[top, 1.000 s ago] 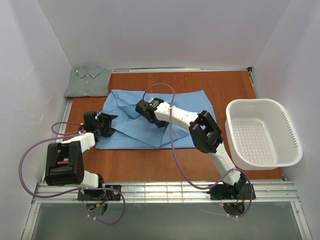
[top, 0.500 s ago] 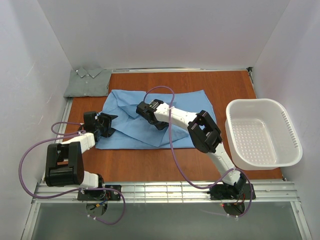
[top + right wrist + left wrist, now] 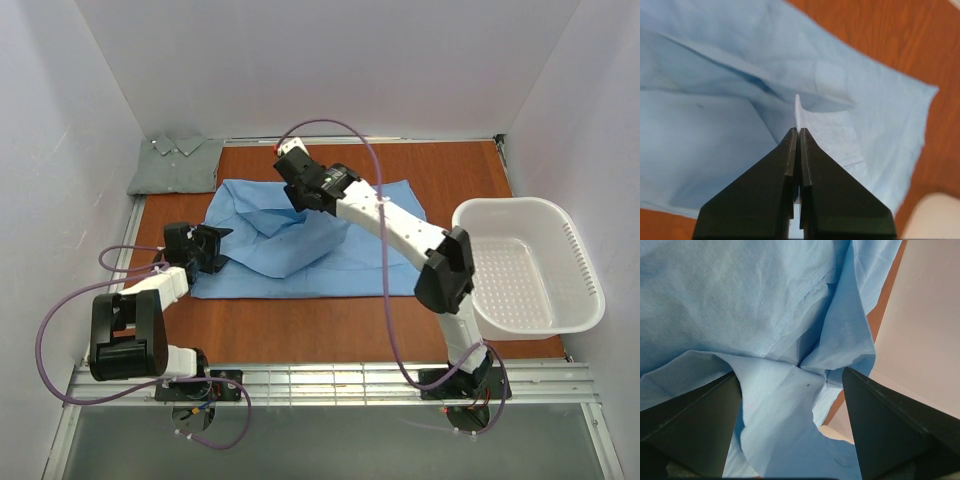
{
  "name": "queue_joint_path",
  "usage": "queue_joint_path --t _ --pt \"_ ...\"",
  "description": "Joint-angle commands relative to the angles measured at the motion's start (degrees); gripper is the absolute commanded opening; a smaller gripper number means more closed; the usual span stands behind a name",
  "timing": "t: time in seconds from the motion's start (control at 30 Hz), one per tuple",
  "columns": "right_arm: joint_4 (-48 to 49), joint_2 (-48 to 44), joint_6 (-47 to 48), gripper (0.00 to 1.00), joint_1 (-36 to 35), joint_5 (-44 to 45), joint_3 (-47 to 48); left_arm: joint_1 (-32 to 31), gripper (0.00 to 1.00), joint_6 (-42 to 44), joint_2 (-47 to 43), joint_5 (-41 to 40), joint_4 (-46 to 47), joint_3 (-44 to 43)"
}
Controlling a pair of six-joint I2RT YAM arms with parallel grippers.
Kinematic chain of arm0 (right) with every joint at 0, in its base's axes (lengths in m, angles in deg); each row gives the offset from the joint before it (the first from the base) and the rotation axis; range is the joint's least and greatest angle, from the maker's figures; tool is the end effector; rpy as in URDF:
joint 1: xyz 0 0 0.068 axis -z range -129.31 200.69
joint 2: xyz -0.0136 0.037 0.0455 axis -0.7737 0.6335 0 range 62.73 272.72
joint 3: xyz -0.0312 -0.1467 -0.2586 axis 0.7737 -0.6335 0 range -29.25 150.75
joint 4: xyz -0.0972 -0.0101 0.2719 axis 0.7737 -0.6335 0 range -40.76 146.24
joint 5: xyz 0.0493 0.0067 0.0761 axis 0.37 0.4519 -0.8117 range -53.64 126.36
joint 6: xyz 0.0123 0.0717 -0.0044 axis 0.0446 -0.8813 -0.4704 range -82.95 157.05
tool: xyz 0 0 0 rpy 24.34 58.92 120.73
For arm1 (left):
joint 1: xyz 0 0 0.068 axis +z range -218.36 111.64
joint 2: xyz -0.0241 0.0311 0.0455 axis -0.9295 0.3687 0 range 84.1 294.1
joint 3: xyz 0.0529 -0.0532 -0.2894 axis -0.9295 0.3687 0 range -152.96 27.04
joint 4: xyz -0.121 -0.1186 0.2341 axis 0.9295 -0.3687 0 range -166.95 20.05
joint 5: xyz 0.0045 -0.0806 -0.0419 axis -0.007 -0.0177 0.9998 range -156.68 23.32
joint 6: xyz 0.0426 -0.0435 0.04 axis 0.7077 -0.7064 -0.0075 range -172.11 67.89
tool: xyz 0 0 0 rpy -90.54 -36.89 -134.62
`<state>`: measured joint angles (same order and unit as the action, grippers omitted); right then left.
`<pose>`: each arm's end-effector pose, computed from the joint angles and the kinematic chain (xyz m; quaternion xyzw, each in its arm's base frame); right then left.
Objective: Fold and stack the long sleeve shirts
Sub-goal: Fold the shirt
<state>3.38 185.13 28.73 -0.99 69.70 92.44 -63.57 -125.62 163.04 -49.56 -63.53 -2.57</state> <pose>0.3514 0.3911 0.3154 -0.2528 0.8787 -0.0863 0.3956 0.2856 0.0060 0.1404 -0.5263 0.7405 -0.3356 0.2491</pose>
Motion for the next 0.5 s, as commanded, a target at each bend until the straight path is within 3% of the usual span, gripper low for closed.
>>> queue_joint_path --t 0.0,0.07,0.1,0.23,0.33,0.47 --pt "20.30 -8.92 0.32 0.01 1.67 -9.59 -6.17 1.18 0.75 -2.15 -2.73 -0.34 -1.05 0.86" --pt "34.31 -14.81 -0.73 0.01 3.24 -14.69 -13.02 1.53 0.75 -3.29 -3.08 -0.43 -0.70 1.74" --pt "38.49 -16.66 -2.04 0.01 3.86 -20.02 -15.93 1.70 0.75 -3.74 -3.52 -0.34 -0.62 1.92" --pt "55.73 -25.00 -5.65 0.01 6.06 -26.92 -31.90 2.15 0.75 -4.62 -4.05 -0.16 -0.18 2.88" --pt "61.02 -28.44 -9.85 0.01 8.26 -28.42 -40.02 2.41 0.75 -5.23 -4.23 -0.07 0.26 3.50" --pt "65.94 -36.00 -14.09 0.01 12.38 -31.23 -57.90 2.67 0.75 -6.02 -4.23 0.19 0.97 4.47"
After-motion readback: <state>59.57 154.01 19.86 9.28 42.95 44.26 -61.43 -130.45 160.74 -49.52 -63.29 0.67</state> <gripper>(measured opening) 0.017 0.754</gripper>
